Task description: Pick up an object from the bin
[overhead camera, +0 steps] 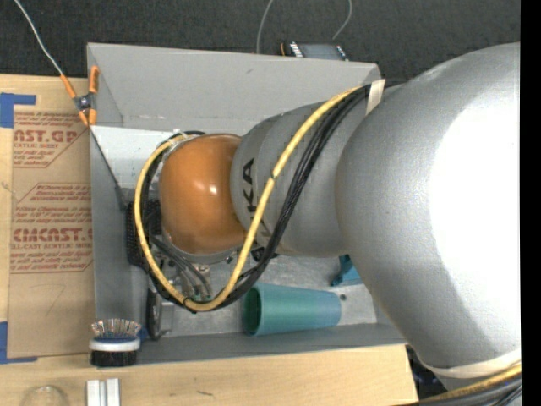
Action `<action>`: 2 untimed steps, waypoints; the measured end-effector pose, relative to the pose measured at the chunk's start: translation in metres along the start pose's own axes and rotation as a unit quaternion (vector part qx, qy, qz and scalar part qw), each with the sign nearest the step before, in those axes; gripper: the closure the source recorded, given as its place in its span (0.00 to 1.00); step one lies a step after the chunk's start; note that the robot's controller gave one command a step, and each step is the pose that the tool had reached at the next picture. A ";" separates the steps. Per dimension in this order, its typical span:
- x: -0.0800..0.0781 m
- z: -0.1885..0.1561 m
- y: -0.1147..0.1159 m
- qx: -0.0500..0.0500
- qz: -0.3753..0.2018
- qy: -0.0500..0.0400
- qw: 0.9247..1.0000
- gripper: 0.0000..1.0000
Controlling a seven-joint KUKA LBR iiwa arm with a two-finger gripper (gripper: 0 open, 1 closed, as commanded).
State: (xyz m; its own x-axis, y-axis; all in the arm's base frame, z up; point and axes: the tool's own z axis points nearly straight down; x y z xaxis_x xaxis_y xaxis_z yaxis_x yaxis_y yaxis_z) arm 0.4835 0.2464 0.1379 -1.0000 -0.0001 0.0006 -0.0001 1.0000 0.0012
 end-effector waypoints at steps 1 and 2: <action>-0.072 0.018 -0.079 0.002 0.006 -0.002 1.000 0.00; -0.042 0.035 -0.216 0.004 -0.054 -0.001 0.999 0.00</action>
Offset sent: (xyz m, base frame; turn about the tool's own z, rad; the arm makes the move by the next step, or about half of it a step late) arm 0.0689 -0.0734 -0.0168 0.0038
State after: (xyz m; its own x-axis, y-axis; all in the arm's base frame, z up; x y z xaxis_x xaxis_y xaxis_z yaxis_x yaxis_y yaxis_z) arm 0.5257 0.0300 0.1027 -0.9941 -0.1085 -0.0014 -0.1085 0.9941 -0.0064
